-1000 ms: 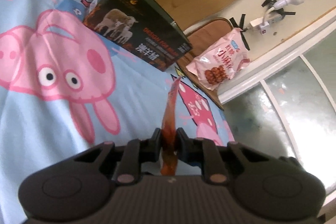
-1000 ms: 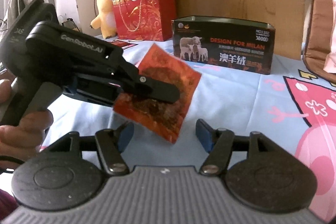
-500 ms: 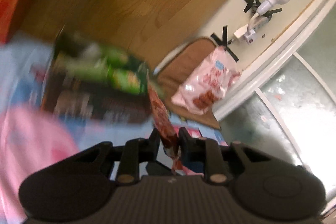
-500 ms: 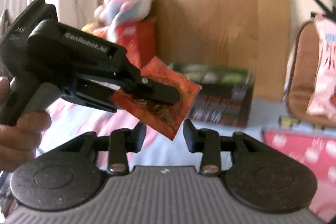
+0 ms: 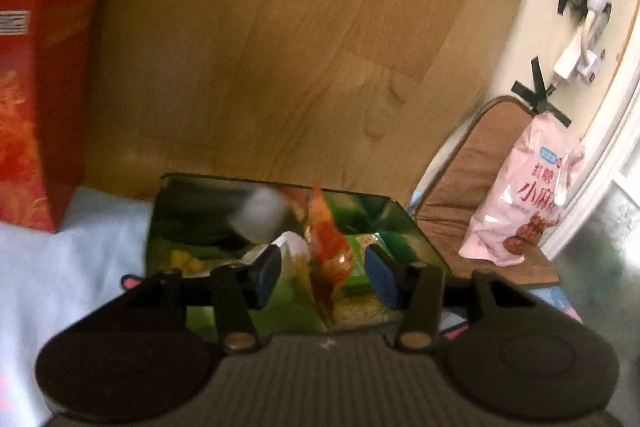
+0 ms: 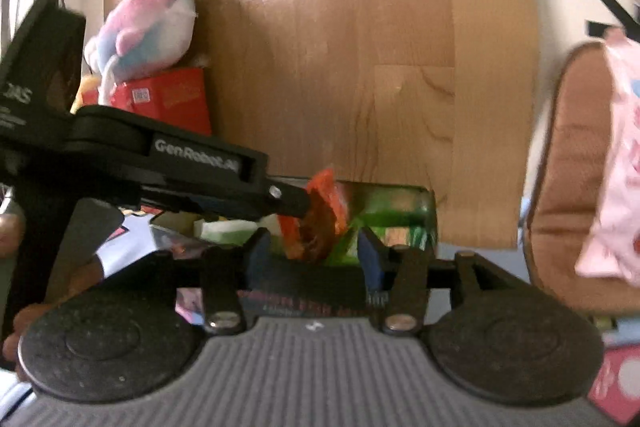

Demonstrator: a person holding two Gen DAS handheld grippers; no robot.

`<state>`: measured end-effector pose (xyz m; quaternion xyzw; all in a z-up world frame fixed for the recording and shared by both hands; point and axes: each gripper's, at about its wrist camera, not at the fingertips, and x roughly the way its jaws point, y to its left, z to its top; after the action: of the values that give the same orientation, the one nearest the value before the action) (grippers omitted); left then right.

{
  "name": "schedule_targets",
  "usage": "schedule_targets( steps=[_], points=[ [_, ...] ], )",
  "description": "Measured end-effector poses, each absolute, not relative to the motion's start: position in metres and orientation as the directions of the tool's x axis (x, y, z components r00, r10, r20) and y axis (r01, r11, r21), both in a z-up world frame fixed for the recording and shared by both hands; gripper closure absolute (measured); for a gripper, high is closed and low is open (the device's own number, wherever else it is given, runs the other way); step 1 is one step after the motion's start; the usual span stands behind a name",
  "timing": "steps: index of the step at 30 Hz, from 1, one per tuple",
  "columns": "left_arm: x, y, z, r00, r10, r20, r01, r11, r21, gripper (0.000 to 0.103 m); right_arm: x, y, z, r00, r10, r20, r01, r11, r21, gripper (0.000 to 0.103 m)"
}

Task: Organize snacks

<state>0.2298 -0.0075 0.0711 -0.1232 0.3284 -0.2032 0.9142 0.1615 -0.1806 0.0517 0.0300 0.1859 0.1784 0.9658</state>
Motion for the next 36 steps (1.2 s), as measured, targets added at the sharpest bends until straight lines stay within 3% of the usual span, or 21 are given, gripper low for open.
schedule_targets(
  steps=[4, 11, 14, 16, 21, 36],
  points=[
    [0.196, 0.004, 0.078, 0.731, -0.43, -0.53, 0.256, 0.893, -0.371, 0.053, 0.129, -0.197, 0.052, 0.873, 0.368, -0.319, -0.306, 0.924, 0.228, 0.052],
    [0.124, 0.007, 0.081, 0.786, -0.322, -0.528, 0.225, 0.944, -0.241, 0.047, 0.082, -0.204, 0.03, 0.85, 0.381, -0.364, -0.236, 0.893, 0.383, 0.051],
    [0.099, 0.006, 0.072, 0.791, -0.264, -0.552, 0.191, 0.963, -0.188, 0.036, 0.067, -0.202, 0.023, 0.839, 0.38, -0.39, -0.209, 0.886, 0.414, 0.051],
    [0.084, 0.004, 0.066, 0.789, -0.231, -0.569, 0.172, 0.973, -0.156, 0.014, 0.058, -0.202, 0.02, 0.832, 0.377, -0.406, -0.192, 0.884, 0.427, 0.05],
    [0.055, -0.003, 0.055, 0.794, -0.158, -0.586, 0.142, 0.987, -0.074, 0.0, 0.033, -0.201, 0.014, 0.837, 0.359, -0.413, -0.162, 0.883, 0.44, 0.049],
    [0.028, -0.005, 0.037, 0.785, -0.067, -0.616, 0.059, 0.998, -0.034, 0.0, 0.004, -0.194, 0.015, 0.865, 0.334, -0.374, -0.169, 0.896, 0.41, 0.04]
  ],
)
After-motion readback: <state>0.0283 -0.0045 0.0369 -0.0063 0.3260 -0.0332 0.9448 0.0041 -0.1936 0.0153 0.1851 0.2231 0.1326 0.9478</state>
